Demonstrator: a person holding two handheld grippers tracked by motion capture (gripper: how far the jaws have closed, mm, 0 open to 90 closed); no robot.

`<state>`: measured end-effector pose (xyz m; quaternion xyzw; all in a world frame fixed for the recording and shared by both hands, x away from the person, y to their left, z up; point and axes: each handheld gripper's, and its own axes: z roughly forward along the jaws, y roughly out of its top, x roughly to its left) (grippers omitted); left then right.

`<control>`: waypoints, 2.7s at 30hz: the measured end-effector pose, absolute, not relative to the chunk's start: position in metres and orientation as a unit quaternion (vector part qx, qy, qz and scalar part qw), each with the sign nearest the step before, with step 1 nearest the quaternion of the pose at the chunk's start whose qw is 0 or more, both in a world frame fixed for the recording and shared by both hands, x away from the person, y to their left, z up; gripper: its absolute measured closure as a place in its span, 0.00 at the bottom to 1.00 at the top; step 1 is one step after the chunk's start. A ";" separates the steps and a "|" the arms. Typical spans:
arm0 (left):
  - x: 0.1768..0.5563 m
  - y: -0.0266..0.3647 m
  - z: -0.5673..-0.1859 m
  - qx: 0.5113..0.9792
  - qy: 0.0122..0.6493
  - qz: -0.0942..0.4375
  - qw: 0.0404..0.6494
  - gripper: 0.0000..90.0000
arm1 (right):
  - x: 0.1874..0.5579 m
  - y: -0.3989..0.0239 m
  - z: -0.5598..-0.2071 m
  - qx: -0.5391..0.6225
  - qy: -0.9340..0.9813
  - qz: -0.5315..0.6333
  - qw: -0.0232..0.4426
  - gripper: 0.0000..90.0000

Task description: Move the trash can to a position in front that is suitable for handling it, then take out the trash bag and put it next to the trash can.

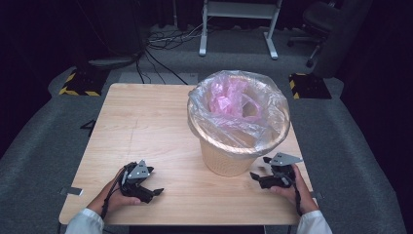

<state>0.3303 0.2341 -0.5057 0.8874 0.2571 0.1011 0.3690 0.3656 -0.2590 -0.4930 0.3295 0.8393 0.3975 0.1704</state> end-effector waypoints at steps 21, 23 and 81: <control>0.330 0.235 -0.506 0.887 0.259 0.102 0.368 0.14 | 0.405 -0.236 -0.486 0.230 0.868 0.423 0.125 0.14; 0.330 0.235 -0.506 0.887 0.259 0.102 0.369 0.14 | 0.403 -0.232 -0.486 0.226 0.870 0.417 0.132 0.13; 0.389 0.235 -0.505 0.878 0.287 0.120 0.365 0.16 | 0.390 -0.188 -0.491 0.240 0.850 0.425 0.197 0.27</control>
